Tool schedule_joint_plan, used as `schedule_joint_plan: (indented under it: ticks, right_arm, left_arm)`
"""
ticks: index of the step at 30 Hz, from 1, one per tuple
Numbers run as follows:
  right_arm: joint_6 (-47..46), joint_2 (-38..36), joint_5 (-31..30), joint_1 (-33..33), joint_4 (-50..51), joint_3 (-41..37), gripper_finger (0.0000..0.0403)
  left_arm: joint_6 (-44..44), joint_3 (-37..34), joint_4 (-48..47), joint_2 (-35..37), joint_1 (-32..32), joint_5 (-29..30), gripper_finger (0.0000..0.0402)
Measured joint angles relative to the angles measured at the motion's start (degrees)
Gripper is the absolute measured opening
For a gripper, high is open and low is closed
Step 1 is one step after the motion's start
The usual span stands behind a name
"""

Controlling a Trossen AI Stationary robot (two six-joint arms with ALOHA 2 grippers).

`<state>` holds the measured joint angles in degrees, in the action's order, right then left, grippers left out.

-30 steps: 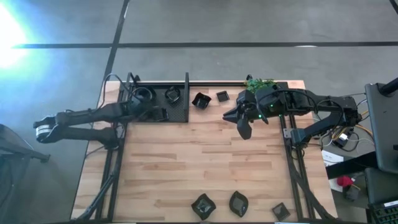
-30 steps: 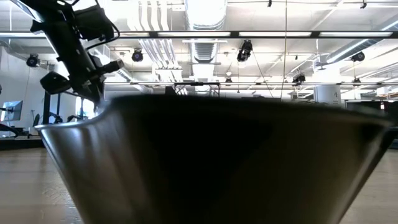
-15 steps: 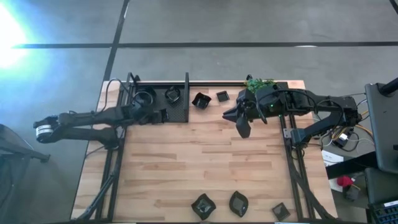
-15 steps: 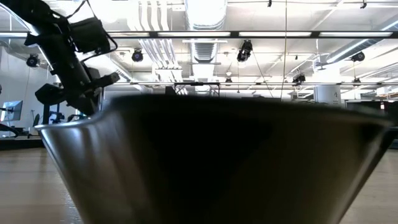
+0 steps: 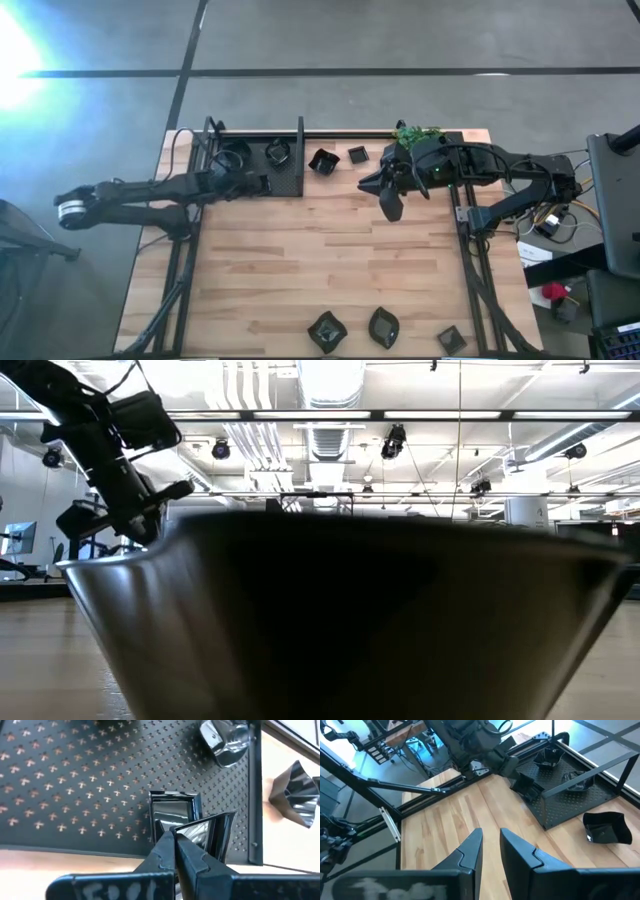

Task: Pick & Place Mini shaped plates
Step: Stack the black square plate on top of the black square plate on the shelf

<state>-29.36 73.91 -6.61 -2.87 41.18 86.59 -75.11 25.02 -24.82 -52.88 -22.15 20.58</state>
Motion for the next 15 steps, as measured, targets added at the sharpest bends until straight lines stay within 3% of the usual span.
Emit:
schedule_joint_plan:
  ticks: [15]
  right_arm:
    - [3.04,0.0,0.64,0.02,0.05,0.0,0.0061]
  left_arm:
    - [-4.2,0.0,4.29,-6.96,-1.03,0.44,0.0]
